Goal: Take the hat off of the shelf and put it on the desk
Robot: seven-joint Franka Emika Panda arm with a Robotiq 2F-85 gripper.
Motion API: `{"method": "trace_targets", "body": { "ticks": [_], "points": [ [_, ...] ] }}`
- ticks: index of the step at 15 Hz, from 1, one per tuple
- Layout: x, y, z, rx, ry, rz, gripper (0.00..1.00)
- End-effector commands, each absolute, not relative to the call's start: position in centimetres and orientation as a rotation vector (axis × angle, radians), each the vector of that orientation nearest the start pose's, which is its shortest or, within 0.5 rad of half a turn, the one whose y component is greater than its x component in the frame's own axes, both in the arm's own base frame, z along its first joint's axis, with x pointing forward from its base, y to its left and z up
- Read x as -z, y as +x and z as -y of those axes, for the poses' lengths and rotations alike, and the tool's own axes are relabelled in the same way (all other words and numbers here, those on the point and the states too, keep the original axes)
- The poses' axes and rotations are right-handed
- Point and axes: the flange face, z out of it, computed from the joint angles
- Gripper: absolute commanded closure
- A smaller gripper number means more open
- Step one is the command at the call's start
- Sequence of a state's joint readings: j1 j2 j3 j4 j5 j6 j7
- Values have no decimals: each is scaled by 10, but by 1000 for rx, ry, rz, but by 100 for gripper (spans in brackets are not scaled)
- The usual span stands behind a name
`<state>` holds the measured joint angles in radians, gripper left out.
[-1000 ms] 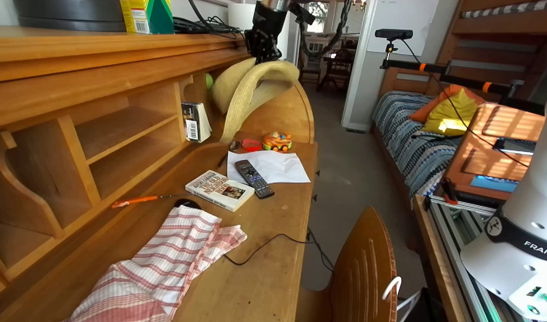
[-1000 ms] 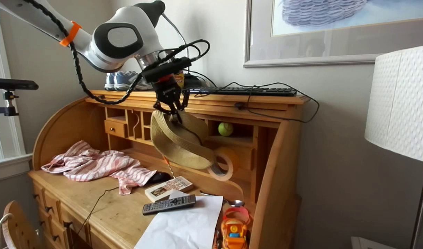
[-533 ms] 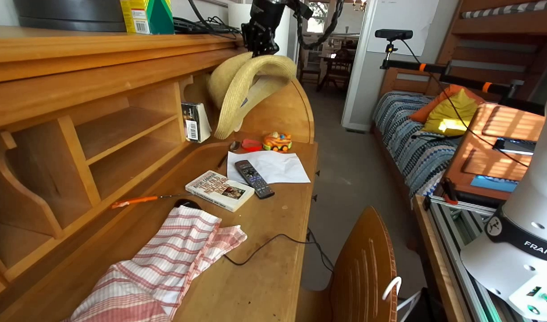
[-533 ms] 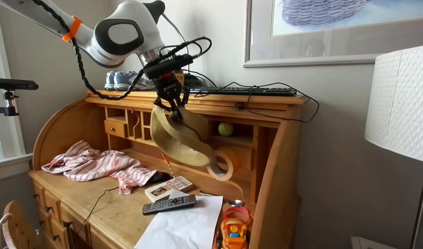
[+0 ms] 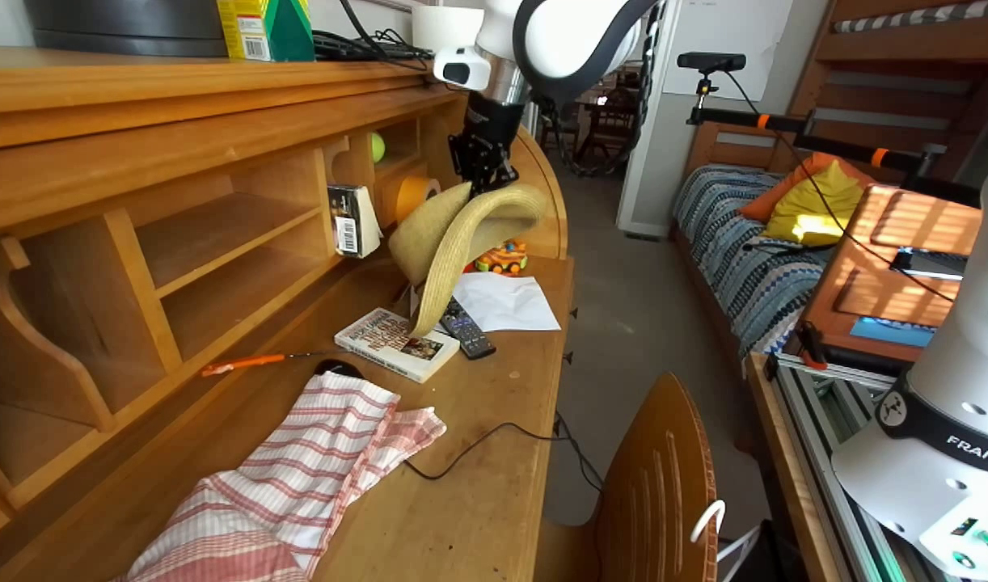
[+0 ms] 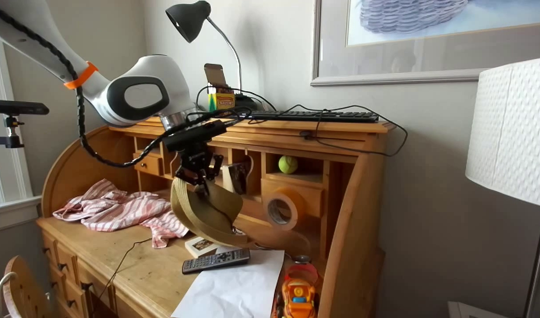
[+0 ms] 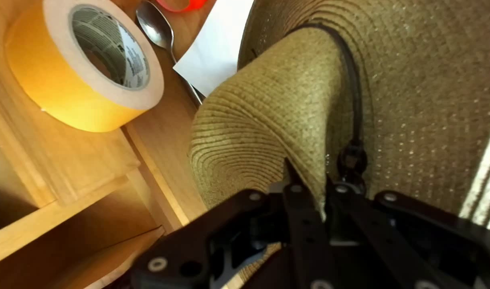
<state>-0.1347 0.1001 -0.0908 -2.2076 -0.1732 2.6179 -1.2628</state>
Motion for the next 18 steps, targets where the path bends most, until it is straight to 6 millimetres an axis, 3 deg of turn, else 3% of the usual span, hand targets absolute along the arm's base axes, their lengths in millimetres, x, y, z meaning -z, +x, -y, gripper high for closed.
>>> {"method": "trace_targets", "body": {
  "ticks": [1, 7, 10, 11, 13, 18],
  "points": [
    [-333, 550, 100, 292, -2785, 2026, 98],
    [-257, 558, 45, 214, -2481, 2333, 98],
    [-233, 557, 30, 150, -2322, 2420, 98],
    [-230, 557, 27, 131, -2290, 2437, 68],
    [-235, 556, 27, 130, -2258, 2470, 62],
    [-264, 547, 28, 138, -2231, 2517, 23]
  ]
}}
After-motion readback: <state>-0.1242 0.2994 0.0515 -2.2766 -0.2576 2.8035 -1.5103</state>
